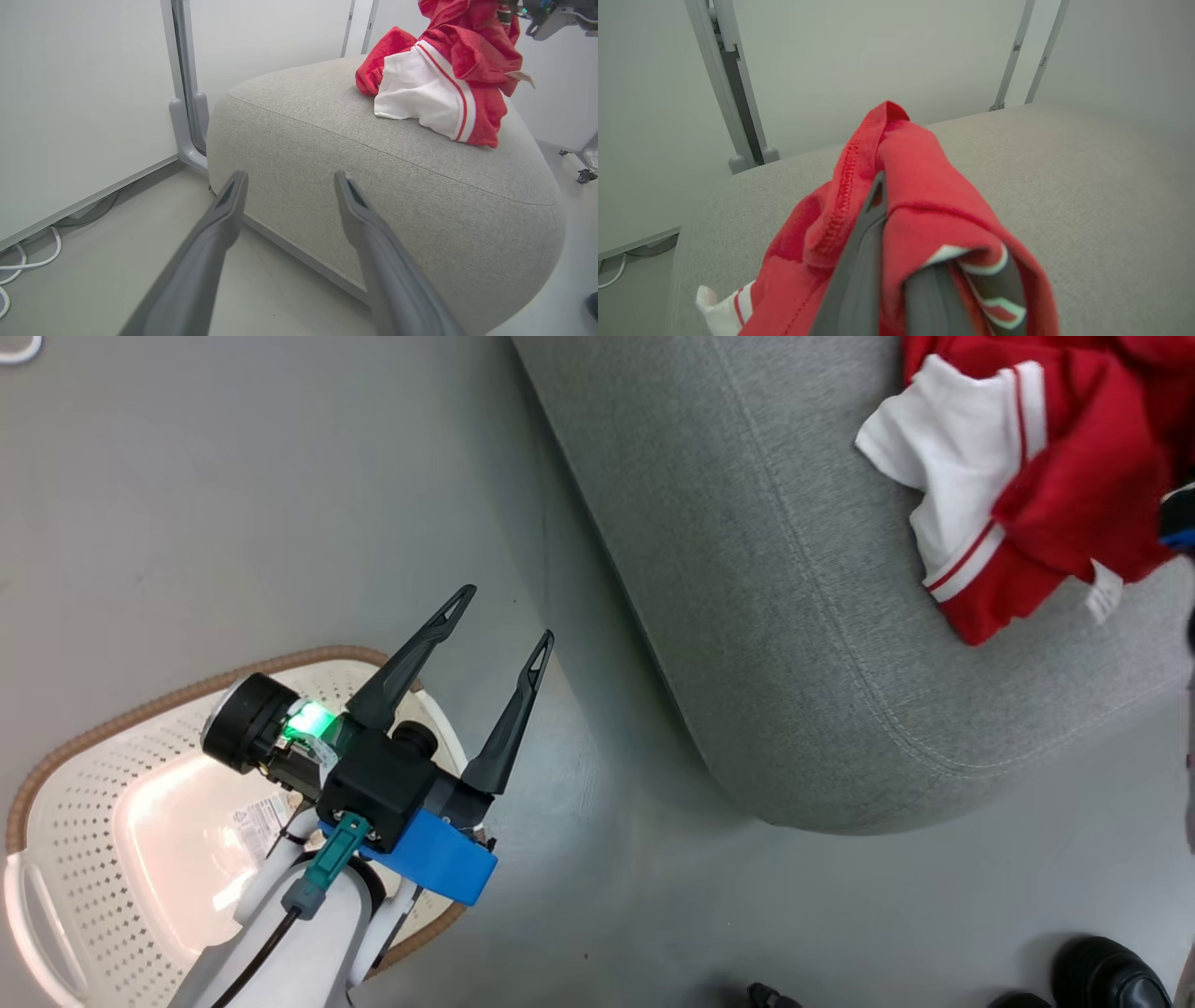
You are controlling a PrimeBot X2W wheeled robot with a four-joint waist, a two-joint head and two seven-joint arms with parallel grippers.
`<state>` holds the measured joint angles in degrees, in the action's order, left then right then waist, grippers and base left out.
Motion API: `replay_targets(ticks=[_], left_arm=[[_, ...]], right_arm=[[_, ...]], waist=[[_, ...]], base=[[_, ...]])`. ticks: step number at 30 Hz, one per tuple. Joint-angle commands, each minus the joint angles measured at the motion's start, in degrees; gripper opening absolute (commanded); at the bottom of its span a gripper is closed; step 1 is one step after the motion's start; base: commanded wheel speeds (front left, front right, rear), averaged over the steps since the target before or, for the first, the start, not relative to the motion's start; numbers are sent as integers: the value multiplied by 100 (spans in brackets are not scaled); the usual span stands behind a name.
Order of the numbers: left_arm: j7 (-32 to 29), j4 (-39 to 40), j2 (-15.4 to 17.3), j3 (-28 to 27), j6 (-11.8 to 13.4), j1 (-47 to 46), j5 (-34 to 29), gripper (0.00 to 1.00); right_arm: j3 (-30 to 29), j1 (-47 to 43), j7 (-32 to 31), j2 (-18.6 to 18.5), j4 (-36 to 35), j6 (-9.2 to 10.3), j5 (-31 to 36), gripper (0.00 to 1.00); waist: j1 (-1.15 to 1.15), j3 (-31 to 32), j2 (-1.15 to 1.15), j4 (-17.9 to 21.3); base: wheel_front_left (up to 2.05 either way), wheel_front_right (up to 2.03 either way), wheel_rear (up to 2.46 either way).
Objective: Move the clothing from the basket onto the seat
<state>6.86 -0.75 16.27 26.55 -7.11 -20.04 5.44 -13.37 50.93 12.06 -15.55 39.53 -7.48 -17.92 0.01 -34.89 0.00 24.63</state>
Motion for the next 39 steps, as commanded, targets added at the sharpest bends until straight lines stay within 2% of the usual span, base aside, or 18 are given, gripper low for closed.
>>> replay_targets(ticks=[1, 9, 19, 20, 21, 24, 39], left_arm=[[-24, 71, 38, -5, -16, -78, -35, 100], [-138, 266, 100, 14, 54, -114, -34, 100], [-69, 175, 93, 82, 74, -160, 34, 100], [-59, 159, 86, 89, 79, -160, 37, 100], [-42, 141, 76, 98, 83, -154, 44, 100], [12, 62, 43, 116, 98, -140, 66, 100], [465, -574, -224, 213, 171, -70, 302, 100]], right_arm=[[10, -49, 52, 7, 117, -3, 49, 0], [93, 202, 243, 102, 963, -3, 175, 0], [290, 389, 310, -45, 1247, -3, 217, 0], [305, 394, 313, -54, 1267, -3, 217, 4], [313, 391, 312, -64, 1280, -3, 212, 15], [321, 334, 318, -81, 1279, -3, 212, 100], [217, -498, 317, -118, 789, -3, 306, 100]], waist=[[-1, -103, 0, -54], [-1, -225, 0, -123], [-1, -149, 0, -192], [-1, -136, 0, -198], [-1, -119, 0, -204], [-1, -47, 0, -222], [-1, 621, 0, -367]], base=[[0, 0, 0], [0, 0, 0], [0, 0, 0], [0, 0, 0], [0, 0, 0], [0, 0, 0], [0, 0, 0]])
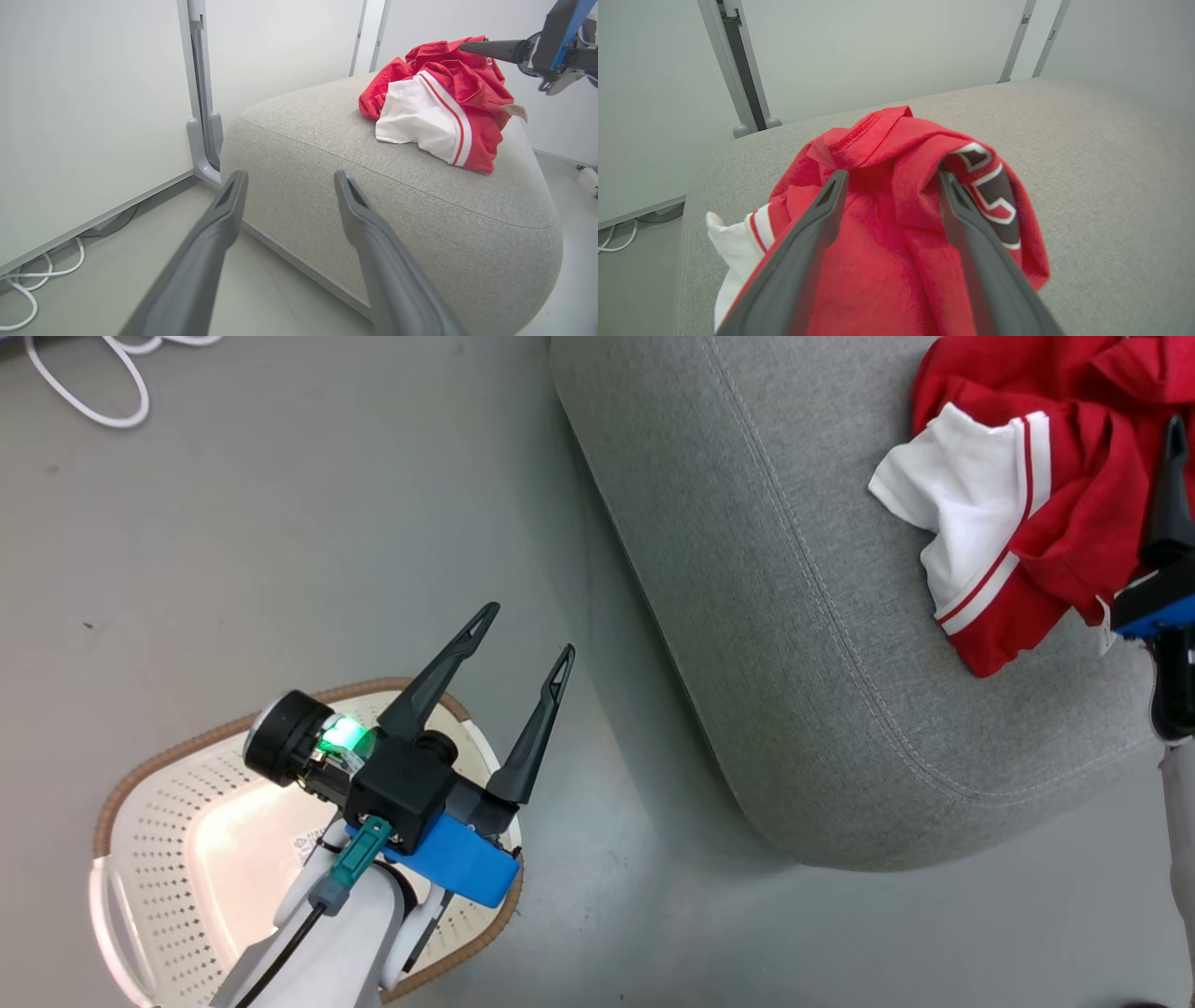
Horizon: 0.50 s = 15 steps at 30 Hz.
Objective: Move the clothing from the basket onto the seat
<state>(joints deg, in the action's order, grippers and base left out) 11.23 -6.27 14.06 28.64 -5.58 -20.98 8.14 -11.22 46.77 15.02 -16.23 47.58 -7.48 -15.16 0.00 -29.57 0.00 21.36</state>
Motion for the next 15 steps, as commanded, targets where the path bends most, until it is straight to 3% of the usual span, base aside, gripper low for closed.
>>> replay_targets(ticks=[1, 15], left_arm=[[67, -83, -37, 15, 21, 33, 47, 100], [387, -900, -441, -101, 131, 356, 398, 100]], right_arm=[[13, -131, 21, -61, -40, -3, 39, 100], [305, -890, 21, -239, -388, -3, -49, 100]], waist=[[0, 145, 0, -59], [0, 1019, 0, -386]], base=[[0, 0, 0], [0, 0, 0]])
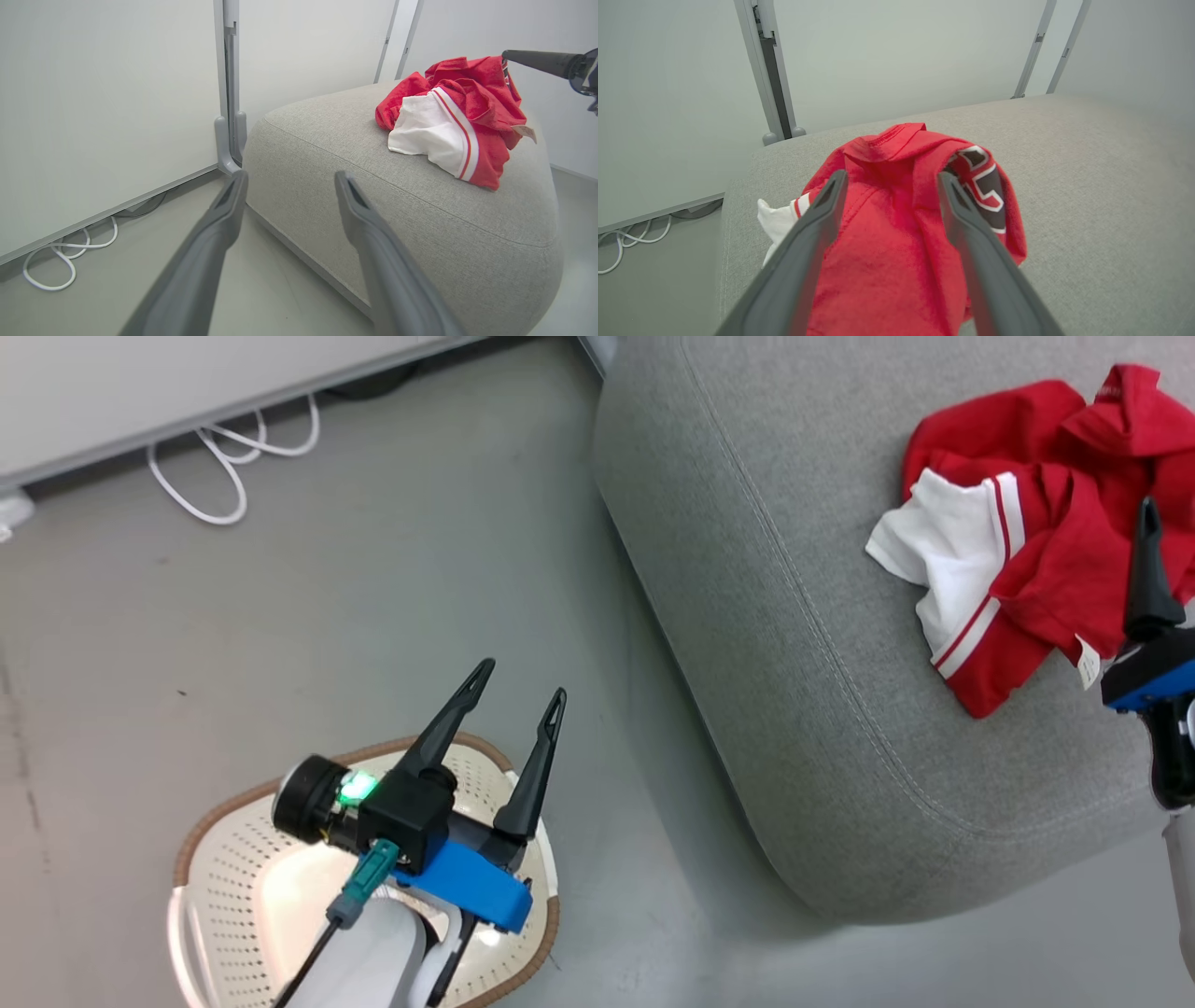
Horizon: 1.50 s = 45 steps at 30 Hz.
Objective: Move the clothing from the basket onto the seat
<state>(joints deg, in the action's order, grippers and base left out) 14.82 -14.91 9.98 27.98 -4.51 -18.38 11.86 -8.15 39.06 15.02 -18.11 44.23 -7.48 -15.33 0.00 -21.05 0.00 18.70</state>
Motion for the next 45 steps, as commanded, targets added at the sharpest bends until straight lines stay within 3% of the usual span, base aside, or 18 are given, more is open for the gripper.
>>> replay_targets(ticks=[1, 12, 26, 45], left_arm=[[36, -79, -66, -52, 31, 112, 51, 100], [44, -202, -420, -464, 47, 574, 187, 100], [45, -343, -620, -1165, 43, 1241, 115, 100], [46, -724, -695, -1809, 3, 1441, 116, 100]], right_arm=[[-23, -203, 21, -66, -107, -3, -57, 100], [-181, -1541, -73, 109, -1123, -3, -217, 100], [-291, -3259, -648, 777, -2861, -3, 45, 100], [-18, -4278, -1034, 1337, -4063, -3, 514, 100]], waist=[[0, 239, 0, -163], [0, 1011, 0, -686], [0, 1717, 0, -1459], [0, 2212, 0, -2245]], base=[[0, 0, 0], [0, 0, 0], [0, 0, 0], [0, 0, 0]])
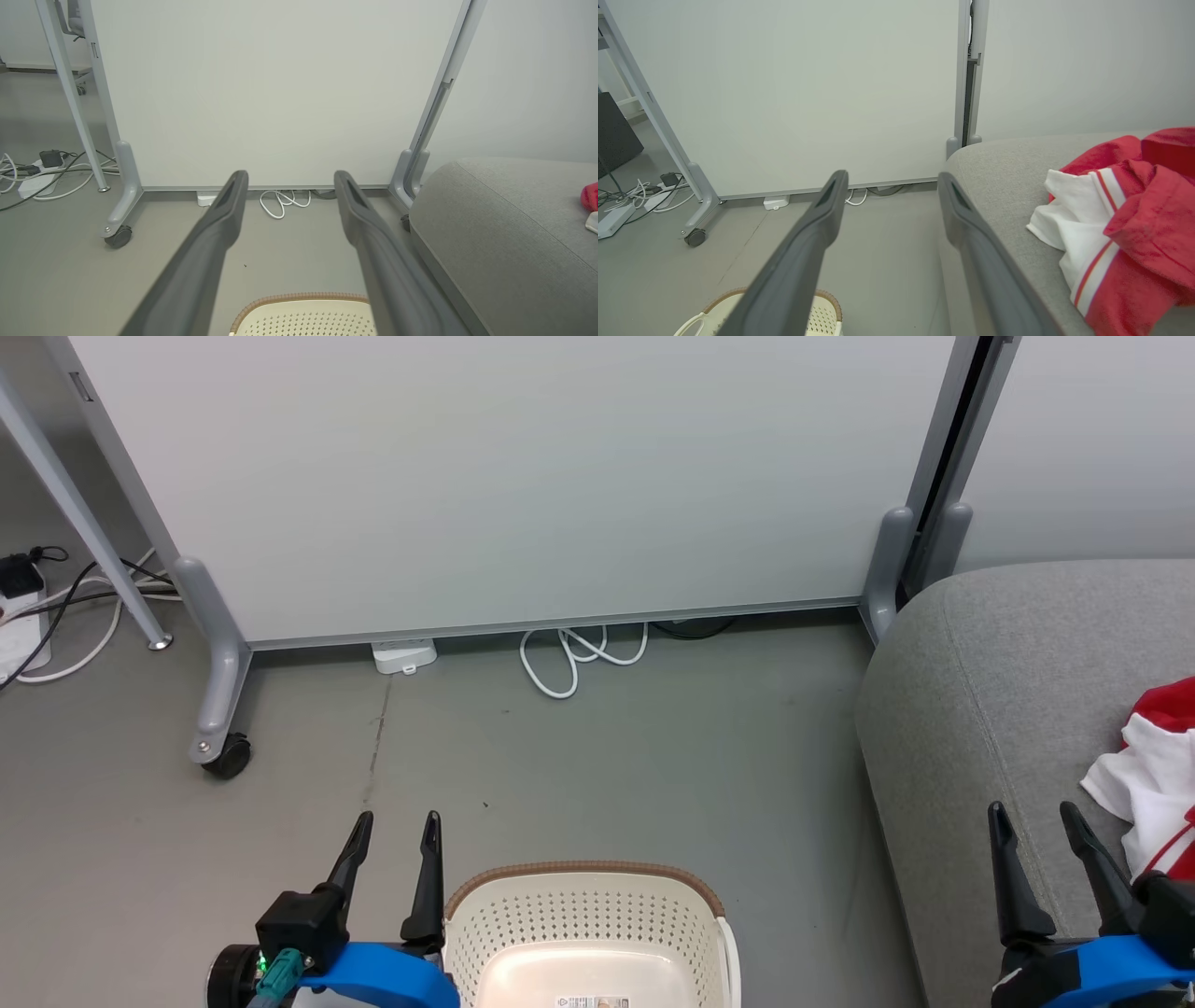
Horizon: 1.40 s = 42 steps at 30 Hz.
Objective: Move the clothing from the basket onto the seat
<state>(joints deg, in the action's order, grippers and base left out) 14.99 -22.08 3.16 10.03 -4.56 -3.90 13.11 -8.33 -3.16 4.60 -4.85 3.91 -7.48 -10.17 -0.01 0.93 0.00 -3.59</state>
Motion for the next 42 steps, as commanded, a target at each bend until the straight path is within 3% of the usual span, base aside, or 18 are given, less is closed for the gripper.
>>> replay_targets(ticks=[1, 41, 42], left_arm=[[28, -22, -13, -52, 34, -5, -10, 100], [28, -437, -29, -278, -138, 104, -41, 100], [-2, -429, -22, -270, -113, 70, -37, 0]], right_arm=[[11, -78, 16, 31, -46, -3, 7, 100], [203, -332, 144, 203, 157, -3, -111, 100], [203, -233, 120, 186, 156, 0, -101, 0]], waist=[[1, 20, 0, -27], [1, 228, 0, -7], [1, 228, 0, -7]], base=[[0, 0, 0], [0, 0, 0], [0, 0, 0]])
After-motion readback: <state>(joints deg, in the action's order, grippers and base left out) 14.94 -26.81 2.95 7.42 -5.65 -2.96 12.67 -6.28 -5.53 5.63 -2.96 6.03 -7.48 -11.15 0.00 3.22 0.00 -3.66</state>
